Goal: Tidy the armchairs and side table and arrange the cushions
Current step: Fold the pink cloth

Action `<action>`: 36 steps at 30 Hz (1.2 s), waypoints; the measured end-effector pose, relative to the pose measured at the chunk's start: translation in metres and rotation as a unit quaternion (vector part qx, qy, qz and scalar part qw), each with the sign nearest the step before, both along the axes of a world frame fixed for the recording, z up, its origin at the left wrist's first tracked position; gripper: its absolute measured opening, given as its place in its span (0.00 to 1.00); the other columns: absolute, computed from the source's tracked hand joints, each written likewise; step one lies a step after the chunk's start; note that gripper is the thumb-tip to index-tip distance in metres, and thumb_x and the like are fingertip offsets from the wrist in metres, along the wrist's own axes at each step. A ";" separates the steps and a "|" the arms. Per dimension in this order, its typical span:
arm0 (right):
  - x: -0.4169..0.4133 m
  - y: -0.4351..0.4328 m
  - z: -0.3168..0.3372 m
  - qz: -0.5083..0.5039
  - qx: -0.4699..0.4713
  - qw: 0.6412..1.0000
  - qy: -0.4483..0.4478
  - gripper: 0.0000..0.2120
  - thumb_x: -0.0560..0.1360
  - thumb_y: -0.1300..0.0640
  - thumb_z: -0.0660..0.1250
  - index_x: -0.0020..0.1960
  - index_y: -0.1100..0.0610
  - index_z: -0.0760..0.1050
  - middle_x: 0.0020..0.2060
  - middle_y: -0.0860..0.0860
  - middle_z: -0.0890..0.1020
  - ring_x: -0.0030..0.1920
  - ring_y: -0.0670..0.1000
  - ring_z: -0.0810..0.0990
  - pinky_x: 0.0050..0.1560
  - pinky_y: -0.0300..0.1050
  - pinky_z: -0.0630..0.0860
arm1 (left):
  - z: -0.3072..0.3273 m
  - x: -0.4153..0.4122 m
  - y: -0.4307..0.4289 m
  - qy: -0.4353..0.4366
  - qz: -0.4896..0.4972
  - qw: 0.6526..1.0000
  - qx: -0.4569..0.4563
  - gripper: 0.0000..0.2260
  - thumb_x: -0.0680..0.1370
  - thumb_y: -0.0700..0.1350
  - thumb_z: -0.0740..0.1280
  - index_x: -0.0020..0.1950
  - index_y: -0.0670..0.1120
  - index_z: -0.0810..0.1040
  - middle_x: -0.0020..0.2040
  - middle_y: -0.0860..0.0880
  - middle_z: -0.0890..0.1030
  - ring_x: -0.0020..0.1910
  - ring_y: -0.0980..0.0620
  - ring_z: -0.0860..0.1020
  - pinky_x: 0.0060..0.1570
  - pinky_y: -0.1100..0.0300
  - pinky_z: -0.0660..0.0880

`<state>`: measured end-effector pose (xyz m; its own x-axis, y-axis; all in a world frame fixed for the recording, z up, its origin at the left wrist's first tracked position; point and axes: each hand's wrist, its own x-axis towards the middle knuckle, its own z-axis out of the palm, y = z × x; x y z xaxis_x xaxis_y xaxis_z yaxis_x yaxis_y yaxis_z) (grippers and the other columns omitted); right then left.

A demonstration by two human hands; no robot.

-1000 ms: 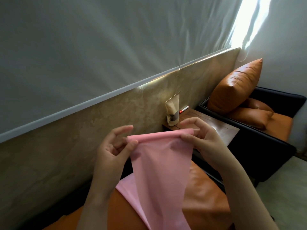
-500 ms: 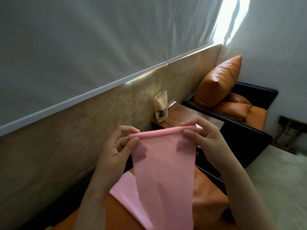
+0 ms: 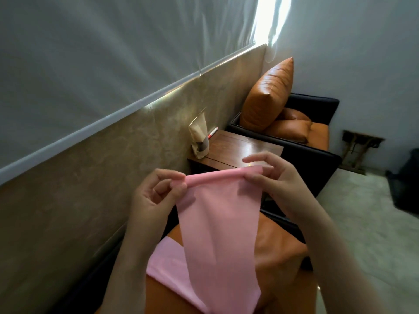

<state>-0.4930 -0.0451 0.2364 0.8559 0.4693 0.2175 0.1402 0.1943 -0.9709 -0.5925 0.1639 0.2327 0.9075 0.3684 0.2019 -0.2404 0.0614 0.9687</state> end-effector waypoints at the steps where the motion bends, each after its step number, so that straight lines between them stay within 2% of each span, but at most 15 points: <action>1: -0.001 -0.003 -0.002 -0.005 -0.007 1.000 0.000 0.11 0.69 0.61 0.70 0.52 0.56 0.79 0.36 0.53 0.83 0.38 0.51 0.83 0.37 0.40 0.78 | 0.000 0.000 -0.002 0.003 -0.002 1.000 0.003 0.07 0.70 0.41 0.70 0.43 0.54 0.82 0.40 0.51 0.83 0.44 0.53 0.82 0.44 0.57 0.81; 5: -0.002 -0.019 -0.002 -0.023 -0.032 0.999 -0.029 0.10 0.69 0.62 0.70 0.51 0.58 0.79 0.38 0.50 0.84 0.41 0.48 0.83 0.40 0.37 0.78 | 0.002 0.004 -0.013 0.003 0.014 0.999 0.034 0.11 0.71 0.37 0.71 0.51 0.47 0.81 0.43 0.51 0.84 0.46 0.55 0.82 0.46 0.62 0.80; 8: -0.001 -0.040 0.000 -0.029 -0.016 0.999 -0.031 0.08 0.69 0.61 0.69 0.47 0.53 0.81 0.38 0.51 0.84 0.40 0.49 0.83 0.41 0.39 0.79 | 0.006 0.006 -0.035 -0.006 0.011 0.999 0.039 0.09 0.70 0.36 0.71 0.49 0.46 0.82 0.44 0.49 0.85 0.45 0.54 0.82 0.43 0.65 0.78; 12: -0.002 -0.076 0.006 -0.029 -0.022 0.998 -0.043 0.08 0.71 0.58 0.69 0.45 0.46 0.82 0.38 0.51 0.83 0.40 0.50 0.82 0.41 0.44 0.81 | 0.010 0.003 -0.075 -0.013 0.008 1.000 0.002 0.06 0.70 0.41 0.69 0.44 0.50 0.82 0.41 0.46 0.84 0.42 0.50 0.83 0.43 0.61 0.79; 15: -0.004 -0.100 0.014 -0.024 -0.034 0.998 -0.053 0.06 0.72 0.55 0.68 0.46 0.47 0.82 0.39 0.52 0.83 0.41 0.52 0.83 0.43 0.49 0.81 | 0.018 -0.004 -0.106 -0.008 0.003 1.000 -0.009 0.05 0.72 0.43 0.67 0.47 0.47 0.77 0.41 0.42 0.84 0.42 0.45 0.84 0.41 0.59 0.80; 18: -0.006 -0.127 0.022 -0.015 -0.038 0.998 -0.057 0.07 0.71 0.56 0.68 0.48 0.52 0.81 0.37 0.54 0.84 0.40 0.54 0.84 0.43 0.49 0.81 | 0.030 -0.011 -0.135 -0.001 0.007 1.000 0.019 0.06 0.74 0.42 0.64 0.49 0.43 0.73 0.39 0.44 0.84 0.39 0.46 0.85 0.38 0.61 0.80; 22: -0.006 -0.158 0.036 0.008 -0.029 0.999 -0.035 0.08 0.71 0.58 0.68 0.49 0.56 0.80 0.35 0.52 0.83 0.37 0.51 0.82 0.38 0.42 0.80 | 0.049 -0.022 -0.168 0.017 0.031 0.998 0.047 0.05 0.74 0.41 0.66 0.49 0.46 0.75 0.38 0.48 0.84 0.38 0.49 0.84 0.33 0.62 0.79; 27: -0.006 -0.177 0.051 0.049 0.008 0.998 -0.023 0.10 0.71 0.60 0.67 0.45 0.48 0.83 0.35 0.54 0.84 0.36 0.52 0.83 0.36 0.40 0.79 | 0.072 -0.032 -0.190 0.030 0.069 0.996 0.051 0.06 0.70 0.45 0.68 0.43 0.57 0.79 0.39 0.53 0.83 0.38 0.54 0.82 0.32 0.60 0.79; 29: -0.007 -0.181 0.051 0.053 0.023 0.998 -0.020 0.10 0.71 0.61 0.68 0.46 0.48 0.83 0.36 0.53 0.84 0.36 0.50 0.83 0.36 0.39 0.79 | 0.073 -0.035 -0.193 0.032 0.070 0.996 0.054 0.06 0.69 0.46 0.68 0.44 0.56 0.79 0.40 0.55 0.83 0.39 0.57 0.81 0.33 0.61 0.78; 32: -0.007 -0.191 0.051 0.070 0.049 0.996 -0.009 0.08 0.69 0.54 0.72 0.48 0.48 0.84 0.40 0.53 0.85 0.40 0.51 0.84 0.40 0.40 0.80 | 0.074 -0.033 -0.196 0.027 0.050 0.996 0.064 0.07 0.69 0.44 0.67 0.47 0.50 0.78 0.40 0.57 0.82 0.39 0.59 0.80 0.34 0.63 0.78; 34: -0.005 -0.198 0.050 0.088 0.050 0.995 0.001 0.13 0.65 0.49 0.76 0.49 0.50 0.83 0.42 0.55 0.85 0.42 0.54 0.85 0.44 0.44 0.82 | 0.072 -0.030 -0.198 0.020 0.030 0.998 0.046 0.06 0.70 0.42 0.69 0.45 0.50 0.79 0.39 0.56 0.81 0.38 0.59 0.79 0.34 0.64 0.78; 36: -0.002 -0.203 0.049 0.084 0.046 0.995 0.012 0.17 0.61 0.46 0.79 0.47 0.51 0.83 0.41 0.58 0.85 0.41 0.57 0.85 0.46 0.50 0.82 | 0.069 -0.027 -0.199 0.015 0.021 0.997 0.068 0.04 0.71 0.45 0.72 0.43 0.53 0.81 0.39 0.55 0.80 0.39 0.57 0.78 0.35 0.62 0.78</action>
